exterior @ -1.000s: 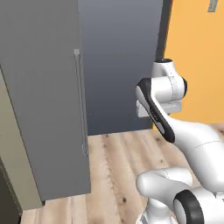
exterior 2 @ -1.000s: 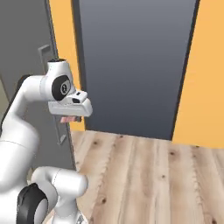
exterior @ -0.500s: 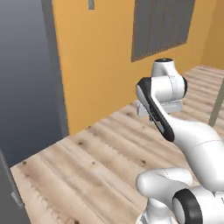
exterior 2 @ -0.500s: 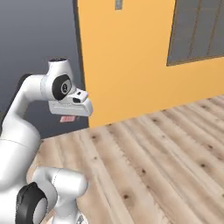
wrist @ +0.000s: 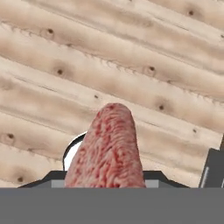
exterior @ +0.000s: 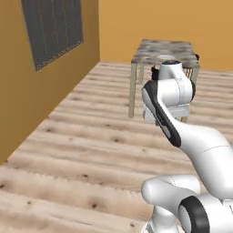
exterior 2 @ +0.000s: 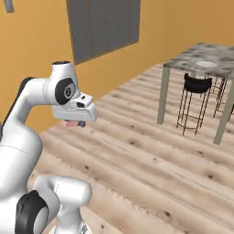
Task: Take the steak from the fridge and place it on the digital scale on the counter by the fridge. Wait a few seconds for a reading, then move it to the plate on the dining counter.
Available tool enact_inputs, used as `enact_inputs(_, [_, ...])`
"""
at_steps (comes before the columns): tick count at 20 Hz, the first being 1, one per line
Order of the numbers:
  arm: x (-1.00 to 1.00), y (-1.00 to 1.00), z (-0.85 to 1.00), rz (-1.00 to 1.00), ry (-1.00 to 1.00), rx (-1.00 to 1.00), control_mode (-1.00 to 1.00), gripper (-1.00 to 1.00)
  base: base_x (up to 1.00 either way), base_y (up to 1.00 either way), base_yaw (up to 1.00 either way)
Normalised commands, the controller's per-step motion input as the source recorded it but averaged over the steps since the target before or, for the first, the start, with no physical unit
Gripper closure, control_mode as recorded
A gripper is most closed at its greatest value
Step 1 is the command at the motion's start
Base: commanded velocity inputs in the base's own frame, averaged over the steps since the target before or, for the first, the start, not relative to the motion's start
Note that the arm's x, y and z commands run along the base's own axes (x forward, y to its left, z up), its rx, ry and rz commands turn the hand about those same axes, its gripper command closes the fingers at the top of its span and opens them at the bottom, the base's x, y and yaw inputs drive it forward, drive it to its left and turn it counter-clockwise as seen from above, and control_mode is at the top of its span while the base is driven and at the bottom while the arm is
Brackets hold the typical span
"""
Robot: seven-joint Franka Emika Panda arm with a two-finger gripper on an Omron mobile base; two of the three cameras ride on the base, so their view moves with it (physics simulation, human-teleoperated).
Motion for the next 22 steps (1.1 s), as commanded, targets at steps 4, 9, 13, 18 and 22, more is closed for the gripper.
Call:
enact_inputs(4, [0.0, 0.0, 0.0, 0.0, 0.0, 0.0, 1.0, 1.0, -0.07, -0.37, -0.77])
enact_inputs(9, [0.0, 0.0, 0.0, 0.0, 0.0, 0.0, 1.0, 1.0, 0.53, -0.04, -0.53])
enact_inputs(13, [0.0, 0.0, 0.0, 0.0, 0.0, 0.0, 1.0, 1.0, 1.0, 0.18, -0.25])
enact_inputs(18, [0.0, 0.0, 0.0, 0.0, 0.0, 0.0, 1.0, 1.0, 1.0, 0.29, -0.16])
enact_inputs(22, [0.0, 0.0, 0.0, 0.0, 0.0, 0.0, 1.0, 1.0, 1.0, 0.3, -0.14])
